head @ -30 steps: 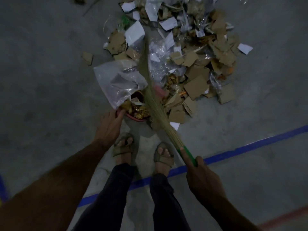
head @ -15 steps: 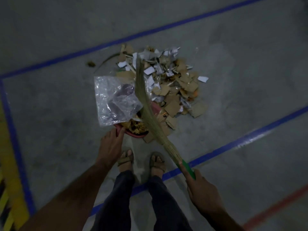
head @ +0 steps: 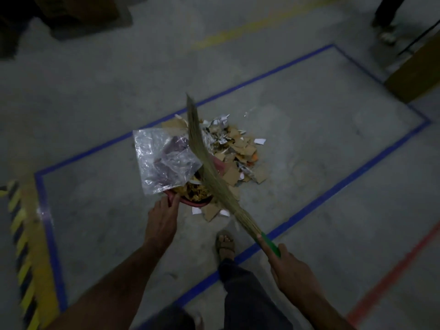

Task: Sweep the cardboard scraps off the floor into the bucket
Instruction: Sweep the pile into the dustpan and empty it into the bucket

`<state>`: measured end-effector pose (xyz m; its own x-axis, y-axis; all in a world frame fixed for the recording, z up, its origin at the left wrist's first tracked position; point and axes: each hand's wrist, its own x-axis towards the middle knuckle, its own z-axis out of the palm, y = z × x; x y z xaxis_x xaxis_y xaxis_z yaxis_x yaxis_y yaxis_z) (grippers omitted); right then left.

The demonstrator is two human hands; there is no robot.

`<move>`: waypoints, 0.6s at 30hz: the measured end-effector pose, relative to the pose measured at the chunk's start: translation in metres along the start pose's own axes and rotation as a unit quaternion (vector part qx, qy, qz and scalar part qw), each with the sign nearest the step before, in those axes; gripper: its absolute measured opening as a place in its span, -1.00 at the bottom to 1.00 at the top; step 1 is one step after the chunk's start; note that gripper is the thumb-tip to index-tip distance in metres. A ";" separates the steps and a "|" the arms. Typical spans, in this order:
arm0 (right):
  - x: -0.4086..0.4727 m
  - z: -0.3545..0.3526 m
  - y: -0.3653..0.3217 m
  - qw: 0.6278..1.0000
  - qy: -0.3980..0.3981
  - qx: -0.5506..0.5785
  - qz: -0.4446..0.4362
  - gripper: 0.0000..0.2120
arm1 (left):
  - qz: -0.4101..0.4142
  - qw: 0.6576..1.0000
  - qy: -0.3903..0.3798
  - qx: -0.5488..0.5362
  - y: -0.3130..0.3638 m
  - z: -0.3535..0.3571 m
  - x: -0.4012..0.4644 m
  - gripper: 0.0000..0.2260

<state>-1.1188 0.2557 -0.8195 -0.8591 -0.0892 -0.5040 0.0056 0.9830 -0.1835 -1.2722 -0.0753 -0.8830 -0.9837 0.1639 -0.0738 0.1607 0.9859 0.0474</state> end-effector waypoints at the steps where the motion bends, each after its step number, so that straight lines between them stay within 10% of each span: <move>1: -0.013 0.000 -0.005 1.000 0.010 -0.002 0.005 -0.17 | 0.005 1.000 0.006 0.001 0.000 -0.008 -0.010 -0.49; 18: -0.306 0.050 -0.042 0.977 0.191 -0.009 0.093 -0.10 | 0.141 0.986 0.086 0.006 0.052 -0.136 -0.211 -0.53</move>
<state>-0.8299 0.2335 -0.6999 -0.9726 0.1538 -0.1745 0.1734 0.9795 -0.1030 -1.0672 -0.0634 -0.7297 -0.8989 0.4238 0.1113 0.4294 0.9026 0.0306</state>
